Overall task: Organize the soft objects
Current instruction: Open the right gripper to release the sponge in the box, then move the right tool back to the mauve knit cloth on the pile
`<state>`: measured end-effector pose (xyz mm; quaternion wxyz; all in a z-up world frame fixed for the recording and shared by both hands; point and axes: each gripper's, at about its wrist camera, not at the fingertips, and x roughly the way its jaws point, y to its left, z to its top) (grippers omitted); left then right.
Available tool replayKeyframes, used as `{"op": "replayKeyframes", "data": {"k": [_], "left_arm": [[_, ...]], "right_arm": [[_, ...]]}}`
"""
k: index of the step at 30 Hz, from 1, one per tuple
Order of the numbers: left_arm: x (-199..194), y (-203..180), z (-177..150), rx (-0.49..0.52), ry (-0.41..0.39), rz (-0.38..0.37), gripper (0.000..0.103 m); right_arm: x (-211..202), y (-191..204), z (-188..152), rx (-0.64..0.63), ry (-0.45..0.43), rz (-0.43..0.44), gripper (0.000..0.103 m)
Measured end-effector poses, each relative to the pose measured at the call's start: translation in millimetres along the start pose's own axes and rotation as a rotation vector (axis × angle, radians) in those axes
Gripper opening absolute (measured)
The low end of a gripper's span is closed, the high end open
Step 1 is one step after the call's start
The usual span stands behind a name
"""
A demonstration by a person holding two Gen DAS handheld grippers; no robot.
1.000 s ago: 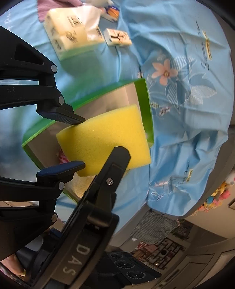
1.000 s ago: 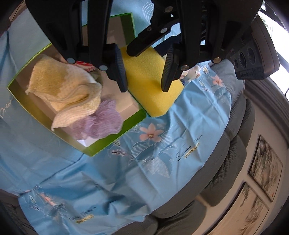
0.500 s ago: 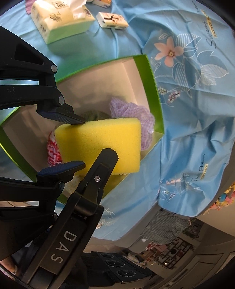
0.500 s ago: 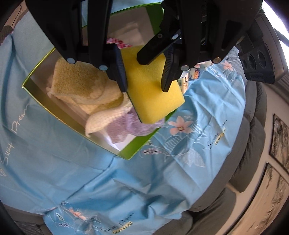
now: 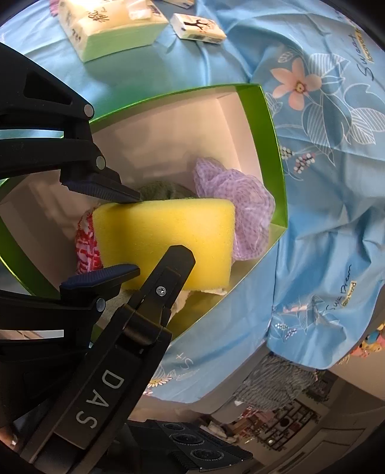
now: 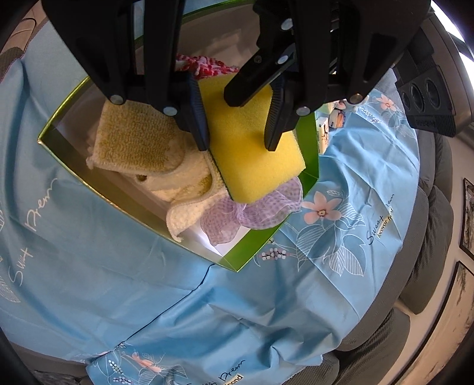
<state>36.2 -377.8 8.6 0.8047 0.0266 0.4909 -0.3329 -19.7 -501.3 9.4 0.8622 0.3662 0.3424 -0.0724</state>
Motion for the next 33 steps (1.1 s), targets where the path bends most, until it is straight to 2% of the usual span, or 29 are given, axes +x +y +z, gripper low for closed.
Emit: {"op": "replayKeyframes", "data": {"k": [4,6,8,9,10,12,14,16,18,19,20,24,27,31,33], "left_arm": [[-10,2,-5,-0.011,-0.003,-0.023,0.042],[-16,4,-7,-0.016,-0.007,-0.031,0.042],[-26,6,-10,-0.012,-0.022,-0.015,0.051],[-30,7,-11,-0.011,-0.029,-0.002,0.058],[-36,9,-12,-0.016,-0.043,0.015,0.064],[-46,13,-14,-0.031,-0.060,0.022,0.067],[-57,20,-17,-0.055,-0.071,0.015,0.068],[-68,26,-20,-0.071,-0.080,0.012,0.068],[-77,31,-23,-0.076,-0.094,0.016,0.070],[-85,35,-26,-0.083,-0.103,0.021,0.077],[-90,38,-29,-0.093,-0.112,0.022,0.080],[-113,57,-37,-0.144,-0.141,0.012,0.082],[-130,75,-46,-0.184,-0.165,0.034,0.082],[-148,111,-60,-0.246,-0.218,0.170,0.082],[-153,128,-67,-0.282,-0.219,0.203,0.082]], "right_arm": [[-2,1,-3,-0.003,-0.008,0.016,0.041],[-6,2,-4,-0.009,-0.025,0.026,0.049],[-12,4,-5,-0.020,-0.057,0.040,0.059],[-16,6,-5,-0.026,-0.077,0.038,0.064],[-19,7,-6,-0.028,-0.092,0.025,0.066],[-24,8,-7,-0.030,-0.123,0.001,0.077],[-28,8,-8,-0.027,-0.140,0.005,0.078],[-31,7,-9,-0.016,-0.150,0.021,0.083],[-34,8,-10,-0.013,-0.166,0.020,0.094],[-36,8,-12,-0.016,-0.175,0.014,0.097],[-38,9,-13,-0.018,-0.186,0.009,0.100],[-42,13,-15,-0.027,-0.210,0.020,0.102],[-42,17,-18,-0.034,-0.212,0.030,0.102],[-42,29,-25,-0.083,-0.210,-0.005,0.102],[-42,33,-29,-0.104,-0.213,-0.019,0.102]]}}
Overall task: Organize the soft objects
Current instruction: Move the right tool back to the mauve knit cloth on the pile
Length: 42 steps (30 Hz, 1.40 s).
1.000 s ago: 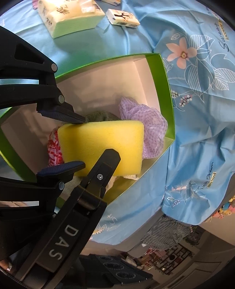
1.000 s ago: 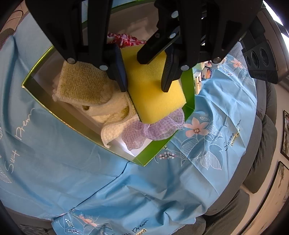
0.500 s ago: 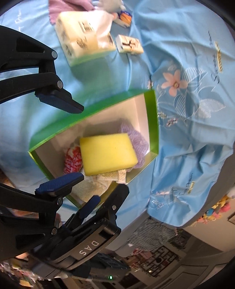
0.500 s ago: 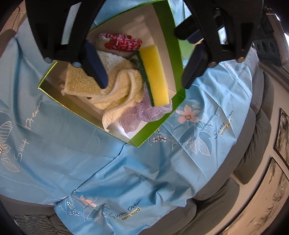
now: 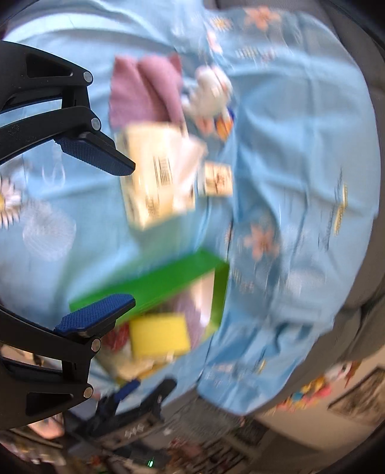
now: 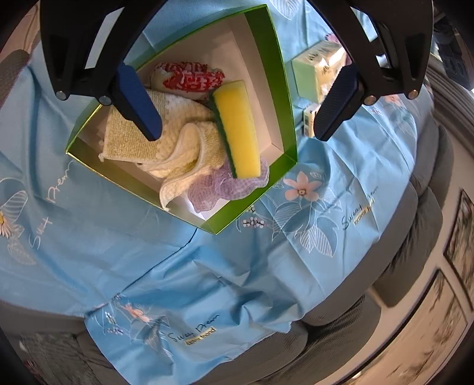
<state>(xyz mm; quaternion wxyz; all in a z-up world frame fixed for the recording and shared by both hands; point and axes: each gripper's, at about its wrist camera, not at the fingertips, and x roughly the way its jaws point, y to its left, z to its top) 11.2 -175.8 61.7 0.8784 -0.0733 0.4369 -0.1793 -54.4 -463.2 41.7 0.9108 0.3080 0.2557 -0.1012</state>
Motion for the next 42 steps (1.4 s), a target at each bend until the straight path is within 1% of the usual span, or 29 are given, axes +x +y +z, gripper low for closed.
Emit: {"op": "replayKeyframes", "data": {"k": [3,6,7,9,10,12,13,16,19,21,23,24,26,27,28,29,30,33,35,36,37,38,39,40,42], "left_arm": [[-2,34,-2,-0.052,-0.001,0.045,0.082],[-5,70,-4,-0.076,-0.021,0.128,0.082],[-5,84,-6,-0.102,-0.030,0.150,0.082],[-6,113,-10,-0.176,-0.048,0.164,0.082],[-7,129,-13,-0.229,-0.065,0.172,0.082],[-7,150,-20,-0.296,-0.093,0.192,0.082],[-7,160,-24,-0.320,-0.093,0.216,0.082],[-7,175,-31,-0.323,-0.063,0.270,0.082],[-12,185,-35,-0.335,-0.054,0.254,0.082],[-17,193,-38,-0.356,-0.045,0.224,0.082],[-21,201,-39,-0.372,-0.034,0.231,0.082],[-24,206,-40,-0.384,-0.036,0.244,0.082],[-30,217,-41,-0.416,-0.046,0.294,0.082],[-31,222,-42,-0.429,-0.050,0.326,0.082],[-32,227,-43,-0.433,-0.049,0.359,0.082],[-33,232,-44,-0.435,-0.042,0.388,0.082],[-36,236,-44,-0.440,-0.041,0.401,0.082],[-47,249,-47,-0.470,-0.063,0.401,0.082],[-54,258,-49,-0.489,-0.072,0.404,0.082],[-56,263,-51,-0.502,-0.068,0.410,0.082],[-58,267,-52,-0.510,-0.063,0.409,0.082],[-59,270,-53,-0.517,-0.060,0.404,0.082],[-61,273,-54,-0.527,-0.061,0.394,0.082],[-63,277,-55,-0.540,-0.062,0.385,0.082],[-68,285,-57,-0.570,-0.070,0.372,0.082]], "right_arm": [[0,9,-4,-0.026,0.002,-0.001,0.102],[3,19,-10,-0.077,0.017,-0.023,0.102],[4,23,-12,-0.092,0.018,-0.033,0.102],[5,31,-14,-0.126,0.012,-0.052,0.102],[5,35,-16,-0.135,0.007,-0.057,0.102],[5,44,-19,-0.157,-0.002,-0.064,0.102],[5,49,-22,-0.171,-0.002,-0.065,0.102],[7,71,-31,-0.245,0.008,-0.043,0.102],[10,98,-45,-0.324,0.037,-0.009,0.102],[14,115,-54,-0.357,0.074,0.029,0.102],[19,136,-66,-0.381,0.123,0.074,0.102],[23,146,-72,-0.392,0.150,0.095,0.102],[36,170,-87,-0.411,0.238,0.187,0.102],[44,181,-99,-0.412,0.308,0.245,0.102],[55,194,-113,-0.410,0.386,0.284,0.102],[65,205,-125,-0.412,0.439,0.290,0.102],[75,216,-137,-0.423,0.472,0.274,0.102],[96,237,-162,-0.431,0.521,0.210,0.102],[111,249,-175,-0.416,0.568,0.205,0.102],[118,255,-181,-0.413,0.598,0.218,0.102],[127,262,-189,-0.393,0.649,0.265,0.101],[134,266,-195,-0.369,0.688,0.284,0.101],[142,270,-202,-0.349,0.713,0.268,0.101],[145,273,-207,-0.349,0.710,0.232,0.100],[151,280,-213,-0.378,0.652,0.139,0.100]]}}
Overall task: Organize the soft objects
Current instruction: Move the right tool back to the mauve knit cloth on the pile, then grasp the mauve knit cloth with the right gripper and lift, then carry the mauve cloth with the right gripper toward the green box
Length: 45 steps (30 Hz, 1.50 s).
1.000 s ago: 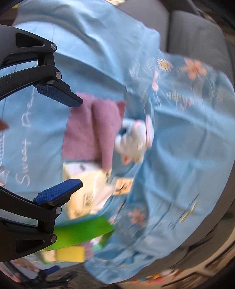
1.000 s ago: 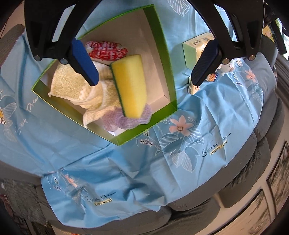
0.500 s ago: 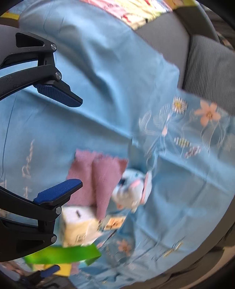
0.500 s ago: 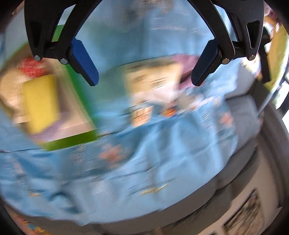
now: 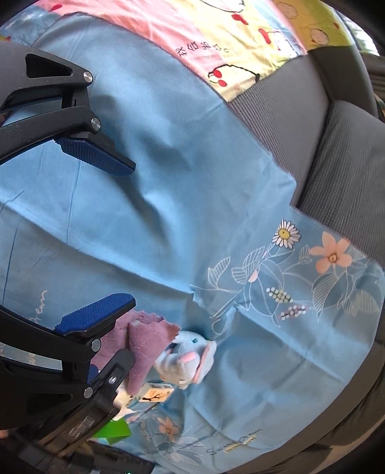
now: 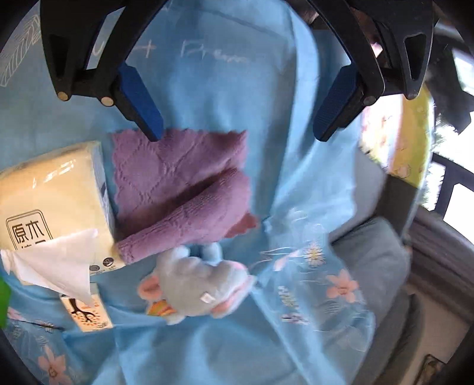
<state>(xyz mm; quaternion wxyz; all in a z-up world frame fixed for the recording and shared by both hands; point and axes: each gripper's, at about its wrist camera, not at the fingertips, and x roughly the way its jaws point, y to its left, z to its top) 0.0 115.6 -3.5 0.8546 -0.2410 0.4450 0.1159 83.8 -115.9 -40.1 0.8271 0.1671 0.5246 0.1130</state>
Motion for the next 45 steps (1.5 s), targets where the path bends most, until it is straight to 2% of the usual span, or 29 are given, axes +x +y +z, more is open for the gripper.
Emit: {"op": "replayKeyframes", "data": {"k": [2,5,9,10,11,12,13,14,15,18,25,28,31,34,35,37,39,41,45], "left_arm": [[-2,8,3,-0.026,-0.002,-0.002,0.082],[-3,13,5,-0.030,-0.001,0.002,0.082],[-2,17,6,-0.032,0.012,-0.002,0.082],[-2,17,6,-0.030,0.013,-0.004,0.082],[-3,17,7,-0.024,0.014,-0.008,0.082],[-4,17,7,-0.021,0.013,-0.011,0.082],[-4,17,7,-0.019,0.010,-0.012,0.082],[-5,17,8,-0.020,0.007,-0.012,0.082],[-5,17,8,-0.022,0.004,-0.012,0.082],[-5,15,8,-0.019,0.005,-0.020,0.082],[-3,1,2,0.012,0.023,-0.057,0.082],[-2,-7,-3,0.035,0.042,-0.082,0.082],[2,-21,-12,0.079,0.078,-0.124,0.082],[5,-38,-24,0.125,0.125,-0.176,0.082],[7,-43,-27,0.134,0.140,-0.192,0.082],[11,-53,-34,0.144,0.182,-0.230,0.082],[15,-60,-41,0.151,0.216,-0.262,0.082],[19,-69,-48,0.171,0.259,-0.291,0.082],[26,-84,-63,0.217,0.322,-0.312,0.082]], "right_arm": [[9,7,6,0.001,-0.030,-0.065,0.100],[24,11,17,0.030,-0.041,-0.097,0.100],[48,3,28,0.105,-0.035,-0.194,0.097],[48,3,30,0.097,-0.063,-0.204,0.096],[47,4,31,0.082,-0.092,-0.220,0.089],[48,4,31,0.070,-0.105,-0.250,0.070],[48,4,33,0.062,-0.115,-0.276,0.058],[48,2,33,0.056,-0.124,-0.288,0.039],[47,1,34,0.054,-0.127,-0.270,0.026],[41,-8,33,0.033,-0.100,-0.189,0.010],[-16,-10,1,-0.037,-0.104,-0.021,0.009],[-42,-12,-20,-0.113,-0.124,-0.008,0.010],[-42,-19,-37,-0.167,-0.087,-0.010,0.010],[-30,-31,-50,-0.237,-0.033,-0.101,0.013],[-28,-35,-53,-0.231,-0.015,-0.117,0.017],[-28,-45,-55,-0.201,0.019,-0.123,0.033],[-38,-53,-55,-0.170,-0.011,-0.103,0.071],[-49,-58,-51,-0.135,-0.042,-0.078,0.078],[-66,-72,-42,-0.085,-0.080,-0.055,0.079]]}}
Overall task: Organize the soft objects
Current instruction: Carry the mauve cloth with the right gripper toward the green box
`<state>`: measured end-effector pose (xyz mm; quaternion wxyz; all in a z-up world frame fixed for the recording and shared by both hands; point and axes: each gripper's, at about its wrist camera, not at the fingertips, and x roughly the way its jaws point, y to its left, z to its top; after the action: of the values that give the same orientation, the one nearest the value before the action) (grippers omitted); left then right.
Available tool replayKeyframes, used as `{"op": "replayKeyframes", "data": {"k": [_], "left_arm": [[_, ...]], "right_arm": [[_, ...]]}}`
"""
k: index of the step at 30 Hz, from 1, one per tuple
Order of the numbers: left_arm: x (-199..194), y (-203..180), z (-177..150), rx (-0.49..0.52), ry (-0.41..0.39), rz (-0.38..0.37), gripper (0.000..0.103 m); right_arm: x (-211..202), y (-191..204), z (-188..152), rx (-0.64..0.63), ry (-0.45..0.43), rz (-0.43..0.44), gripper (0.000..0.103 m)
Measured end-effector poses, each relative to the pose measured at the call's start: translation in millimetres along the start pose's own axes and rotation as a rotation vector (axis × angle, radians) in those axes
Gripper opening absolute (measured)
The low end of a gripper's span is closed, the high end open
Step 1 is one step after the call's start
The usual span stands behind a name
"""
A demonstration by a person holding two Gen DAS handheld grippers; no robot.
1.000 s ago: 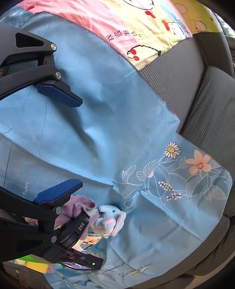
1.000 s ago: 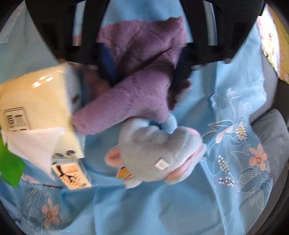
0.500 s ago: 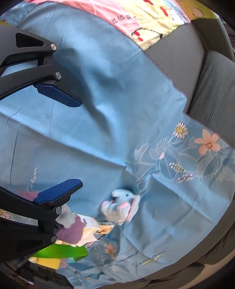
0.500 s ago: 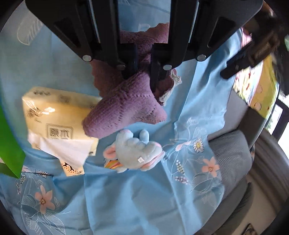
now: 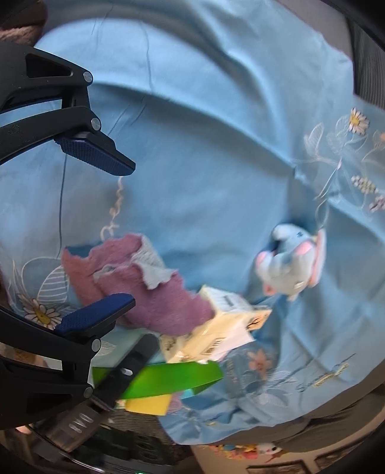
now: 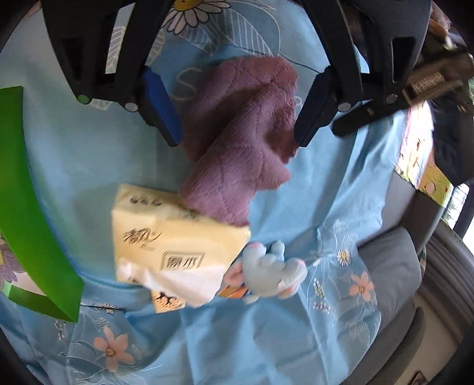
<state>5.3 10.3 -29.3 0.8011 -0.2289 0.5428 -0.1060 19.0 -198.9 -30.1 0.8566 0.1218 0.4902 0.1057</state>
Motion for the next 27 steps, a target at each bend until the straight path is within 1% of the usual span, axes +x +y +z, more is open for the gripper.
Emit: {"op": "replayKeyframes", "data": {"k": [3,5,8,10,11,13,14,15,16,17,18,19,21,23,27], "left_arm": [[11,-13,-7,0.040,0.043,-0.012,0.082],[19,-21,-10,0.067,0.066,-0.010,0.082],[25,-29,-13,0.105,0.049,0.028,0.082],[27,-32,-13,0.110,0.040,0.025,0.082],[28,-32,-13,0.106,0.039,0.015,0.082],[30,-35,-13,0.122,0.026,0.017,0.081],[33,-38,-12,0.132,0.027,0.014,0.077],[34,-40,-13,0.142,0.028,0.013,0.064],[36,-43,-13,0.153,0.026,0.028,0.056],[37,-45,-14,0.164,0.020,0.043,0.053],[37,-48,-14,0.185,0.007,0.060,0.044],[39,-51,-15,0.191,0.006,0.064,0.040],[38,-53,-15,0.188,0.000,0.055,0.039],[34,-58,-15,0.200,-0.017,0.033,0.038],[20,-70,-17,0.226,-0.056,-0.019,0.038]], "right_arm": [[3,-7,5,0.040,-0.006,-0.007,0.080],[8,-10,6,0.056,0.018,0.009,0.079],[22,-14,4,0.075,0.066,0.045,0.079],[33,-12,2,0.072,0.101,0.042,0.076],[37,-11,1,0.068,0.107,0.030,0.069],[37,-5,0,0.036,0.077,-0.007,0.061],[39,-1,-1,0.022,0.083,0.008,0.047],[42,-1,-1,0.022,0.099,0.044,0.032],[47,-1,-1,0.034,0.125,0.082,0.026],[50,-1,-2,0.042,0.132,0.093,0.021],[49,-2,-3,0.044,0.123,0.091,0.018],[48,-2,-4,0.044,0.116,0.094,0.018],[44,0,-5,0.040,0.112,0.112,0.014],[36,2,-5,0.034,0.099,0.126,0.014],[10,0,-3,0.046,0.033,0.153,0.013]]}}
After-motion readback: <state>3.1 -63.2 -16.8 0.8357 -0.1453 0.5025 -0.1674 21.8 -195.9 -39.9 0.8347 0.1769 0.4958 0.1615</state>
